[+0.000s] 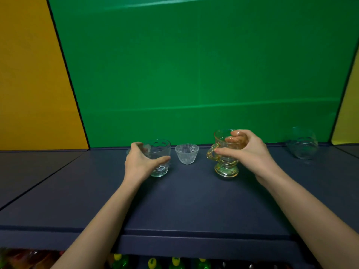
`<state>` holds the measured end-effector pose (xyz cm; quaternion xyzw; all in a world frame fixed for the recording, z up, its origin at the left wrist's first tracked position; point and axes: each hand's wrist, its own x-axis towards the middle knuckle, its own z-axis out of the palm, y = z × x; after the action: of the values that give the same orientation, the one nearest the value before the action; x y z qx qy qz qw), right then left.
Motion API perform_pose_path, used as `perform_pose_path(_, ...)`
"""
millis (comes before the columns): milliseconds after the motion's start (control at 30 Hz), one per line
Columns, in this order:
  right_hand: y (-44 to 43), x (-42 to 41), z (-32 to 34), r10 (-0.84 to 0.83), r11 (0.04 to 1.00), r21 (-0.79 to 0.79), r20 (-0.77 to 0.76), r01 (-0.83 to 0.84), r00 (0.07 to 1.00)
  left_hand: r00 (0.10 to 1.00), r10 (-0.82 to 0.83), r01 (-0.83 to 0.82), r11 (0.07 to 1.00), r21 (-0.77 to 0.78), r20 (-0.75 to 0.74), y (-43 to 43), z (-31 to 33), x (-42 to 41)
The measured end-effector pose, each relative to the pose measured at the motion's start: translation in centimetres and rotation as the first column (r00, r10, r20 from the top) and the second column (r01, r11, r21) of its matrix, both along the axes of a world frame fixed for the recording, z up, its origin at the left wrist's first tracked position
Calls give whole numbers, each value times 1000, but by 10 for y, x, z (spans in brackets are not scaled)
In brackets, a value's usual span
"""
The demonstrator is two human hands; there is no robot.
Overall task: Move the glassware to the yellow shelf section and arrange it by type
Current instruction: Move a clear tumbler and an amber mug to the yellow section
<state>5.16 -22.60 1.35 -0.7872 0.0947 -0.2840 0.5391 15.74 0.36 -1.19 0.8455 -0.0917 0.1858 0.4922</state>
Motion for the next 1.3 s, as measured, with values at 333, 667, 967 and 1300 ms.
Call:
perform_pose_path(333, -59, -70, 10, -130, 992, 10, 73, 129, 989, 962, -184, 192, 981, -19, 203, -72, 35, -52)
perform_pose_path(667, -175, -220, 14, -412, 911, 17, 87, 412, 907, 830, -516, 536, 843, -46, 211, -237, 44, -162)
perform_pose_path(967, -283, -379, 5, -597, 800, -37, 49, 599, 801, 704, -689, 708, 699, -100, 170, -387, 25, -291)
perform_pose_path(1300, -391, -484, -1, -665, 747, 26, 39, 664, 746, 616, -780, 788, 605, -113, 114, -515, 2, -386)
